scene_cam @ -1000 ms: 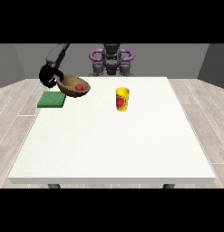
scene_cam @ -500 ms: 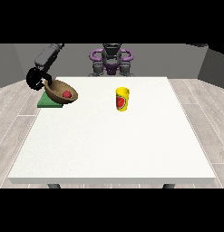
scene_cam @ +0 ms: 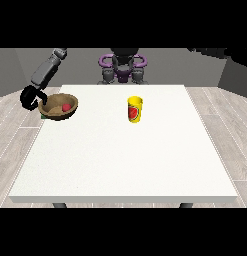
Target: Pick the cup and pour the ball into the bowl, then pick the bowl and place it on the pad
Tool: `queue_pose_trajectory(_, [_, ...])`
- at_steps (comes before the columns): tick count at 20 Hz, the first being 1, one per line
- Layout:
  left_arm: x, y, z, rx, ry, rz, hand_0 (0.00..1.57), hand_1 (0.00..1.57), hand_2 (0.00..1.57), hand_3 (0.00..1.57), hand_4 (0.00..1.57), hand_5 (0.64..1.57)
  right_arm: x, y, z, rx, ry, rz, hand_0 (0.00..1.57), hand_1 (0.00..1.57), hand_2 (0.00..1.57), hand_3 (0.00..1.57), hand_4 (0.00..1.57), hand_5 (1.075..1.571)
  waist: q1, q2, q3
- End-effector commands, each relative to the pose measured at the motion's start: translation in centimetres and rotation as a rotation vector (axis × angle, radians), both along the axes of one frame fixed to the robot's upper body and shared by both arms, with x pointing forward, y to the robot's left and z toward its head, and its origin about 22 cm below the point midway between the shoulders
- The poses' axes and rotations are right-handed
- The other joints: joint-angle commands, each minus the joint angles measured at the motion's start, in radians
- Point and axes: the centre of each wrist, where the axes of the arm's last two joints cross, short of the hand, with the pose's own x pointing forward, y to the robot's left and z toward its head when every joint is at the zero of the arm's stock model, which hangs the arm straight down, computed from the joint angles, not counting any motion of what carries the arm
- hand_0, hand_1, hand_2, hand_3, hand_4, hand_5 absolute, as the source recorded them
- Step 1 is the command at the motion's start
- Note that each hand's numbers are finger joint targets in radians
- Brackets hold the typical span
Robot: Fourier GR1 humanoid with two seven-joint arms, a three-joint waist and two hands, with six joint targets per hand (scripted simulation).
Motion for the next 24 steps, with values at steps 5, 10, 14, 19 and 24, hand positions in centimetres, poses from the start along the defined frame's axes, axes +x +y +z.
queue_pose_trajectory(5, [-1.8, -0.1, -0.3, -0.008, 0.004, 0.017, 0.00, 0.00, 0.00, 0.00, 0.69, 1.556, -1.6, -3.4, 1.9, -0.038, -0.005, 0.007, 1.57, 1.57, 1.57, 0.00, 0.99, 1.570, -0.004, 0.013, -0.0008])
queue_pose_trajectory(10, [-1.8, -0.5, -0.3, -0.007, 0.057, -0.013, 0.00, 0.00, 0.00, 0.00, 0.70, 1.556, -1.1, -1.7, -1.2, -0.071, 0.105, 0.012, 1.57, 1.57, 1.57, 0.46, 0.98, 1.567, 0.005, -0.062, -0.0016])
queue_pose_trajectory(14, [-1.4, -0.2, -0.4, -0.024, 0.040, -0.001, 0.00, 0.00, 0.00, 0.00, 0.68, 1.554, 0.4, 0.3, -2.0, -0.025, 0.115, 0.039, 1.57, 1.57, 1.57, 0.88, 1.00, 1.564, -0.008, -0.041, -0.0023])
queue_pose_trajectory(19, [-1.4, 0.8, -2.2, -0.039, 0.136, 0.020, 0.00, 0.00, 0.00, 0.00, 0.67, 1.554, -0.8, 0.1, -3.7, -0.045, 0.240, 0.071, 1.57, 1.57, 1.57, 1.37, 0.97, 1.562, -0.023, -0.138, -0.0025])
queue_pose_trajectory(24, [-1.6, 1.3, -2.7, -0.040, 0.146, 0.008, 0.00, 0.00, 0.00, 0.00, 0.65, 1.538, -0.6, -1.9, -0.6, 0.120, 0.215, -0.094, 1.34, 1.34, 1.57, 1.06, 0.00, 1.571, -0.002, -0.144, -0.0026])
